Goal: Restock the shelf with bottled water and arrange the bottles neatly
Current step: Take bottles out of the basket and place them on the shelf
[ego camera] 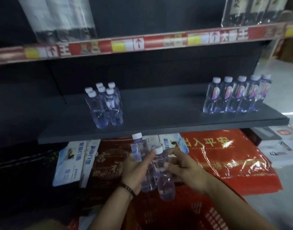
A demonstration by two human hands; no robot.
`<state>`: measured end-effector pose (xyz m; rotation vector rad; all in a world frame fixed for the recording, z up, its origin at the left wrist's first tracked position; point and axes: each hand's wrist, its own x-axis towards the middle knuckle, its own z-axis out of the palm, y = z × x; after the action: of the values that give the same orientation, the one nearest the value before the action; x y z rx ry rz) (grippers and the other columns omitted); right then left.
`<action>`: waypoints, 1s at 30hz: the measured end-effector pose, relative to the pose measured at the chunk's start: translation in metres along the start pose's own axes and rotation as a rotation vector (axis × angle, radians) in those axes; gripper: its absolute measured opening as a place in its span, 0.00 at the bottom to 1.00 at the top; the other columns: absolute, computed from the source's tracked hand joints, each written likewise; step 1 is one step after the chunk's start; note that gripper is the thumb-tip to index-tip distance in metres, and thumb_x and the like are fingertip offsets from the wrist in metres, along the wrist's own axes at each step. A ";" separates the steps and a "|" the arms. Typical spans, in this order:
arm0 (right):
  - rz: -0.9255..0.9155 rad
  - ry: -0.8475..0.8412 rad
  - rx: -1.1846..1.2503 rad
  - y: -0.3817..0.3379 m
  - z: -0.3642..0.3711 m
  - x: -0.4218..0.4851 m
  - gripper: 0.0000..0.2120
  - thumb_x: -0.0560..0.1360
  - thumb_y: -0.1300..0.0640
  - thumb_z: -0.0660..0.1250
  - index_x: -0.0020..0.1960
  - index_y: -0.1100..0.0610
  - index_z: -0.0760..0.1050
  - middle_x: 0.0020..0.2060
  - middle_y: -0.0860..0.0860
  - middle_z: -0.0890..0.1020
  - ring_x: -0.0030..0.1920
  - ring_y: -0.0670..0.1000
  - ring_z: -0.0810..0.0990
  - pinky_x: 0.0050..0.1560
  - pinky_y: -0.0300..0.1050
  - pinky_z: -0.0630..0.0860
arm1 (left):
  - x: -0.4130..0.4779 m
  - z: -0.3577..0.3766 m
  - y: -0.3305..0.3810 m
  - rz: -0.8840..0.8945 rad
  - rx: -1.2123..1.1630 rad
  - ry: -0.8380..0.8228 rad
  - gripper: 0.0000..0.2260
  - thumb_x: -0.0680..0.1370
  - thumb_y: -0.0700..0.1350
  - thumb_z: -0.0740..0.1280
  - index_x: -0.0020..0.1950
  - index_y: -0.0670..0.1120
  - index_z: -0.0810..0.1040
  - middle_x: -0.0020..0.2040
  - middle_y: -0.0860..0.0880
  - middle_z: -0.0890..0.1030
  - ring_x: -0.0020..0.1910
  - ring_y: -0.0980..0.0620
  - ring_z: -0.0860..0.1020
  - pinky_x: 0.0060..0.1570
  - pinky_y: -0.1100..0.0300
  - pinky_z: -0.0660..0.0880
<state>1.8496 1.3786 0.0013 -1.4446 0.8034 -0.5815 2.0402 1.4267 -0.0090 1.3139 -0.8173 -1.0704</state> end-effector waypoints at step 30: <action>-0.281 0.512 -0.513 -0.105 0.065 0.293 0.27 0.76 0.60 0.77 0.72 0.52 0.73 0.61 0.52 0.83 0.61 0.52 0.82 0.66 0.49 0.79 | 0.187 -0.120 0.044 0.508 0.416 0.726 0.27 0.74 0.45 0.80 0.68 0.48 0.71 0.59 0.51 0.74 0.58 0.47 0.76 0.63 0.45 0.77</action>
<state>2.0947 1.1864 0.0649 -1.9298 1.2213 -1.0387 2.2200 1.2895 0.0003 1.5731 -0.7613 0.0111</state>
